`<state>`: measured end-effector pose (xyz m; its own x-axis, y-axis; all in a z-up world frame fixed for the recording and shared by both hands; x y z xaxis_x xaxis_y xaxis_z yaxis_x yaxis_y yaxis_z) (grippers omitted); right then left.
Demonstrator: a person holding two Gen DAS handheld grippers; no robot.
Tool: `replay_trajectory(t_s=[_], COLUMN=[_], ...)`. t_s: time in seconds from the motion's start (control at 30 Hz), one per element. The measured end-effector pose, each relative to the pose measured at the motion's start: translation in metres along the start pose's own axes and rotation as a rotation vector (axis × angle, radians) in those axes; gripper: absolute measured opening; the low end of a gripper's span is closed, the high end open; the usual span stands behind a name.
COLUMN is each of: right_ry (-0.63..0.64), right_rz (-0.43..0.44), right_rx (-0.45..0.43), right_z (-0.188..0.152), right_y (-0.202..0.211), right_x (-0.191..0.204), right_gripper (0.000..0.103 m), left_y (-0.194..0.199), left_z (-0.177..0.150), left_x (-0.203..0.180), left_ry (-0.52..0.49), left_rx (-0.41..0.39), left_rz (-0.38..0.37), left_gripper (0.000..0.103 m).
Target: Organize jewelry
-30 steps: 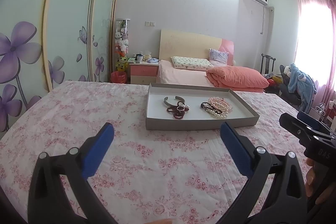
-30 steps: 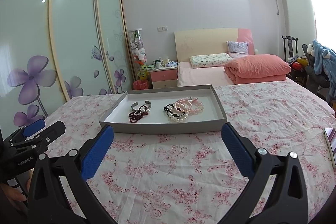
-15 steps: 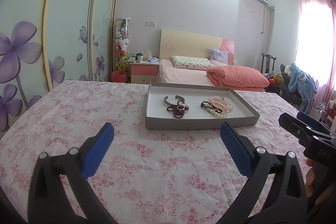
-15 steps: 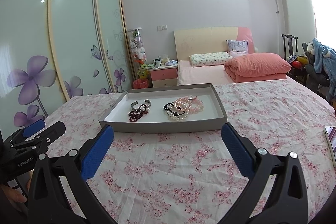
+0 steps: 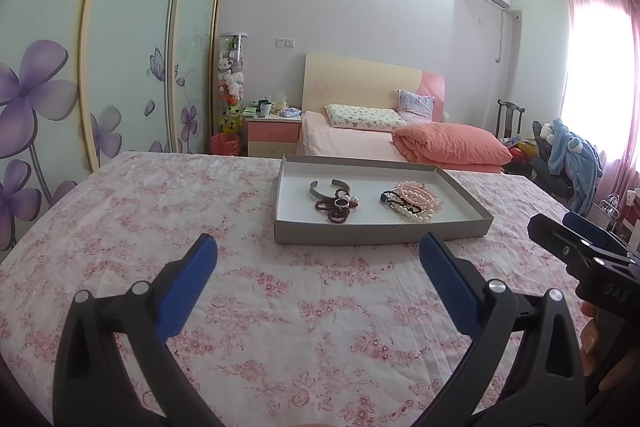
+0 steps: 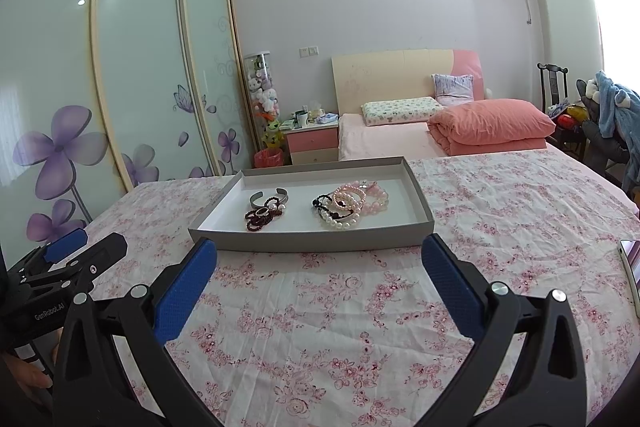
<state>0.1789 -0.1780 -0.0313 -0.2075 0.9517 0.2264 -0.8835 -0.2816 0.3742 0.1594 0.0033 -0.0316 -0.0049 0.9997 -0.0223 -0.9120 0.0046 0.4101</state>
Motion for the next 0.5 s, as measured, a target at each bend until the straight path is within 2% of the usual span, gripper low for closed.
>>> replay_trajectory(t_s=[0.5], right_ry=[-0.001], right_rz=[0.0], right_rx=[0.001], right_z=[-0.0011], right_y=[-0.0003], right_x=[0.0007], right_gripper=[0.101], left_y=[-0.0003], left_z=[-0.0005], left_x=[-0.001], left_ry=[-0.001], left_rx=[0.002], left_rz=[-0.001], left_gripper=[0.099])
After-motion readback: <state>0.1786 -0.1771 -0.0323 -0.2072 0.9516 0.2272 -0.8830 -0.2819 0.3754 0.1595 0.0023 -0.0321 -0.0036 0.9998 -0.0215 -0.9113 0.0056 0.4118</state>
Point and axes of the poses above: each gripper's, at about its wrist camera, not at the fingertips, and y roughly against the way its jaws point, x to its left, z to its top, the point moved 7 cm from there along -y, roughly the way its jaws point, and after that the axes turned 4 degrees about -y, right-handed, at the moved point
